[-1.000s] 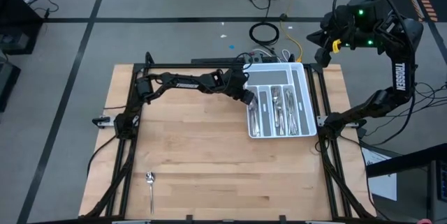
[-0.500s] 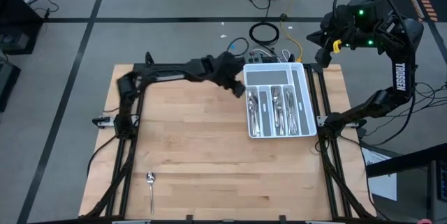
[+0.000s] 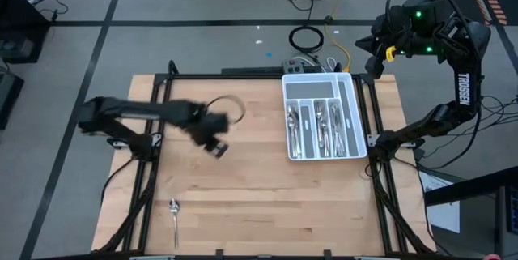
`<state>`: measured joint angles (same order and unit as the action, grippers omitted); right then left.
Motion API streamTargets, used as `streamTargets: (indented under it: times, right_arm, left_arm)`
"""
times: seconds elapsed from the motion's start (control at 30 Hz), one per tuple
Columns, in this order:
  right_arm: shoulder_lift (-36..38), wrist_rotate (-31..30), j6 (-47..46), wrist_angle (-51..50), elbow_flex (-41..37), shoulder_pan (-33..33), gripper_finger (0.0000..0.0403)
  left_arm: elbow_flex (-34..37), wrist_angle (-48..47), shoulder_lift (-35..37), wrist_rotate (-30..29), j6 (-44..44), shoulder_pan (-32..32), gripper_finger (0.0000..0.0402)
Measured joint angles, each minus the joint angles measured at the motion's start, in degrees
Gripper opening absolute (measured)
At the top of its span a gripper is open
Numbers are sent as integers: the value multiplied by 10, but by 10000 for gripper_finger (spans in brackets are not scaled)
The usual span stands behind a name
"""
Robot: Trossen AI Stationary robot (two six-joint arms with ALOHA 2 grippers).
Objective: Sort silverware
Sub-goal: Put the silver spoon into the white silverware tray
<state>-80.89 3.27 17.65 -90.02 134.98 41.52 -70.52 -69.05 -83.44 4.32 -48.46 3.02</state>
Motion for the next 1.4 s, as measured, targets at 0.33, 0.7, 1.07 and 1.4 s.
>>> streamTargets:
  times: [0.33, 0.7, 1.07, 1.4]
  right_arm:
    - [-1, 0, 10, 0, 0, 0, 0]
    - [-2, 0, -7, 0, 0, 0, 0]
    - [-12, 0, -22, 0, 0, 0, 0]
    - [-27, 0, -25, 0, 0, 0, 0]
  left_arm:
    - [234, 68, 241, 14, -399, -188, 132]
    - [289, 83, 283, 60, -513, -329, 132]
    - [340, 197, 283, 97, -503, -425, 132]
    - [423, 263, 283, 105, -492, -456, 132]
